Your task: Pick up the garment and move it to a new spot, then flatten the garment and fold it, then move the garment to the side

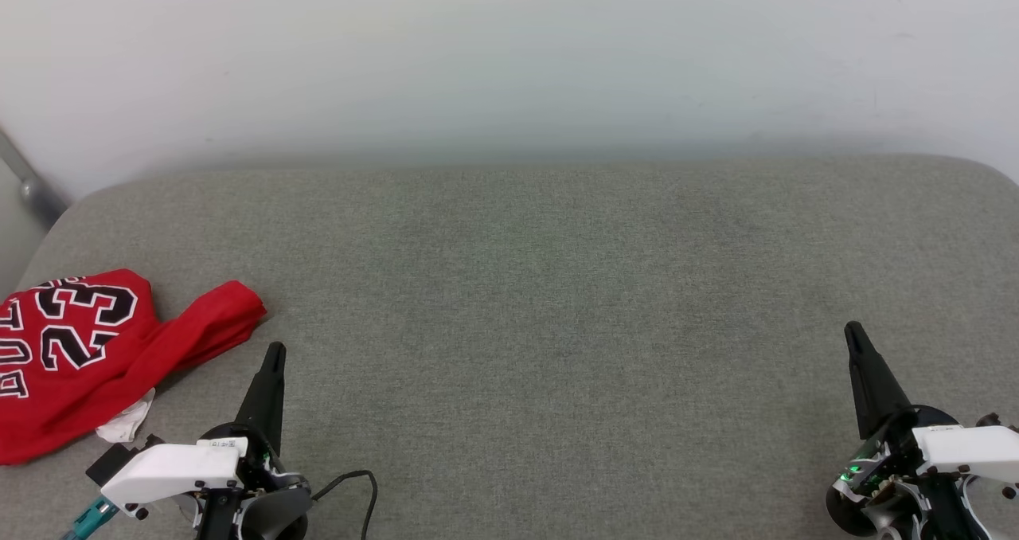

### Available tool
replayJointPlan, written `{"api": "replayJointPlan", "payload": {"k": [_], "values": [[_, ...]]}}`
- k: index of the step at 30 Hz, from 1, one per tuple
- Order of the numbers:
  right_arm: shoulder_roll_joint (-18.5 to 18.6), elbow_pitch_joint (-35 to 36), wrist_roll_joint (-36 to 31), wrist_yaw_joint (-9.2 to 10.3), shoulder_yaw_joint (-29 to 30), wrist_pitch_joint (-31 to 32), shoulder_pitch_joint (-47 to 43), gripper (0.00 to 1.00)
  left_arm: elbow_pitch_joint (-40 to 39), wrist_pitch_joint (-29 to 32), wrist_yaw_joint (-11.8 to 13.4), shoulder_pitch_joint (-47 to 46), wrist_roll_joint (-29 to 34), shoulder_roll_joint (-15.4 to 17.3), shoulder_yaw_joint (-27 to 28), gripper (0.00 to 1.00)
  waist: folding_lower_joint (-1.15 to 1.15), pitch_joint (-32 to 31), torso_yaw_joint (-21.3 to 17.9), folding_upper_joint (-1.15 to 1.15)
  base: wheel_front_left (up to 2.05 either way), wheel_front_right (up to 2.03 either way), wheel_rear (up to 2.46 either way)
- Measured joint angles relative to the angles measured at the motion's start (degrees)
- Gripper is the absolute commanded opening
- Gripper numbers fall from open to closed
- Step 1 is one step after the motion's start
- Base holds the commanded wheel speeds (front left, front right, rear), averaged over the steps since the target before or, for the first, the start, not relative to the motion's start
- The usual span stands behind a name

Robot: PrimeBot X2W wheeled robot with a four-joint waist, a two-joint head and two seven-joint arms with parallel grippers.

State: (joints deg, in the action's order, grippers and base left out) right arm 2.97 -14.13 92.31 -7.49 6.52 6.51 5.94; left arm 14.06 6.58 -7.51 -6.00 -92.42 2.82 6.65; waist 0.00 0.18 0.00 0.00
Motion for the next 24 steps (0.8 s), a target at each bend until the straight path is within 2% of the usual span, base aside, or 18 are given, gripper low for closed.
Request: {"api": "replayJointPlan", "payload": {"k": [24], "values": [[0.00,0.00,0.00,0.00,-0.01,0.00,0.00,0.00,0.00,0.00,0.00,0.00,0.00,0.00,0.00,0.00,0.00,0.00,0.00,0.00,0.00,0.00,0.00]]}}
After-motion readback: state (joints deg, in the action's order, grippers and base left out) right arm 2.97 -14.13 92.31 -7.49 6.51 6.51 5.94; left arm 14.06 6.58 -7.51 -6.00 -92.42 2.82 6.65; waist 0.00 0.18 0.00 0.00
